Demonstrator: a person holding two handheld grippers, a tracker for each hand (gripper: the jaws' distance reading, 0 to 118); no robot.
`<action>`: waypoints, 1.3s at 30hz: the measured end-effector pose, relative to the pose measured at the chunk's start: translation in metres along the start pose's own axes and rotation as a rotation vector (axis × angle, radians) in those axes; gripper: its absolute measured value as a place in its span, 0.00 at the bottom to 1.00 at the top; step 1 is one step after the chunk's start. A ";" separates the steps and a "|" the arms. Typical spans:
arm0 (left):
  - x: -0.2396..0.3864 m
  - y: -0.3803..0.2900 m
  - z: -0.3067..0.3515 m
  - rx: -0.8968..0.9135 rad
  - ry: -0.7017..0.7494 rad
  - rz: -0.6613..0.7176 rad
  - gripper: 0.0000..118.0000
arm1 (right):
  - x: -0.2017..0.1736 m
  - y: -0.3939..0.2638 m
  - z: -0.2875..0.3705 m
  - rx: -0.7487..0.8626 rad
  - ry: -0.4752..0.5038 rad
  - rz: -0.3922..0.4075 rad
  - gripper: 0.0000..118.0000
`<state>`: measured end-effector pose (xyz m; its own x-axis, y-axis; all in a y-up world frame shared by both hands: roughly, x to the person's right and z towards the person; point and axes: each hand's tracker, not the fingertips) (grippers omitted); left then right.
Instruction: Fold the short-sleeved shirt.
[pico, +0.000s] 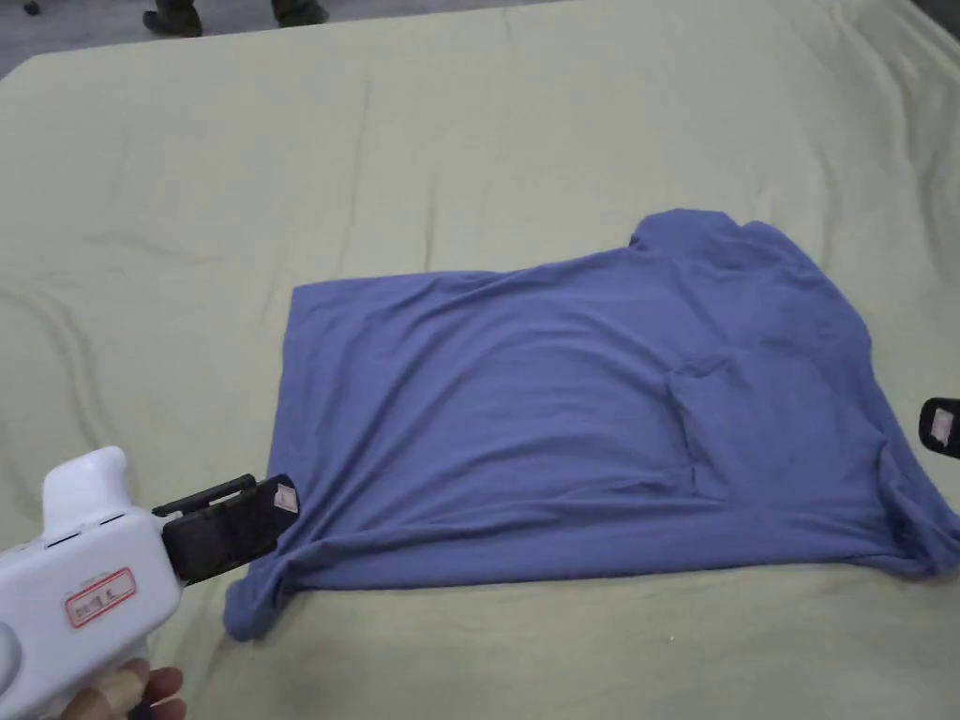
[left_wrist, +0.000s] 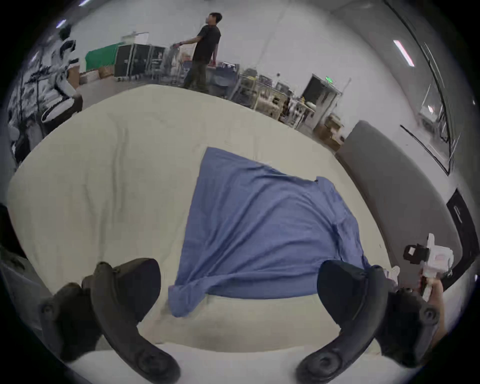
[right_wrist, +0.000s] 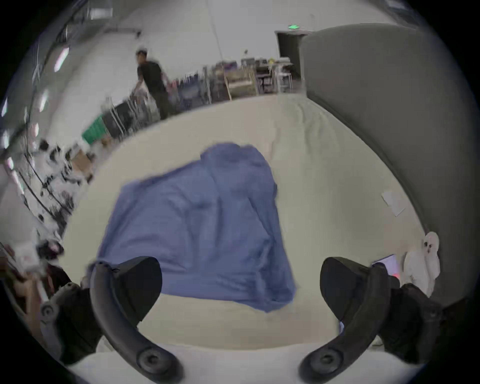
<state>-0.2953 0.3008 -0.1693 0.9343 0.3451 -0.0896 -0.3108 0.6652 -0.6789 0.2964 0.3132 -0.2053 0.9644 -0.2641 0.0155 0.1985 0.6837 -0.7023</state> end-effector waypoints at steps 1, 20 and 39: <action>0.004 -0.003 -0.001 -0.044 0.022 0.002 1.00 | -0.018 -0.006 -0.014 0.000 0.015 -0.024 1.00; -0.028 -0.061 -0.116 -0.356 0.253 -0.090 0.37 | -0.029 -0.055 -0.059 -0.180 -0.104 0.042 0.02; -0.038 -0.043 -0.106 -0.275 0.180 -0.002 0.02 | 0.030 -0.067 -0.131 -0.380 -0.215 -0.019 0.91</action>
<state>-0.2995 0.1890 -0.2139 0.9583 0.2048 -0.1992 -0.2732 0.4533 -0.8485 0.2889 0.1699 -0.2511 0.9837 -0.0992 0.1499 0.1763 0.3701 -0.9121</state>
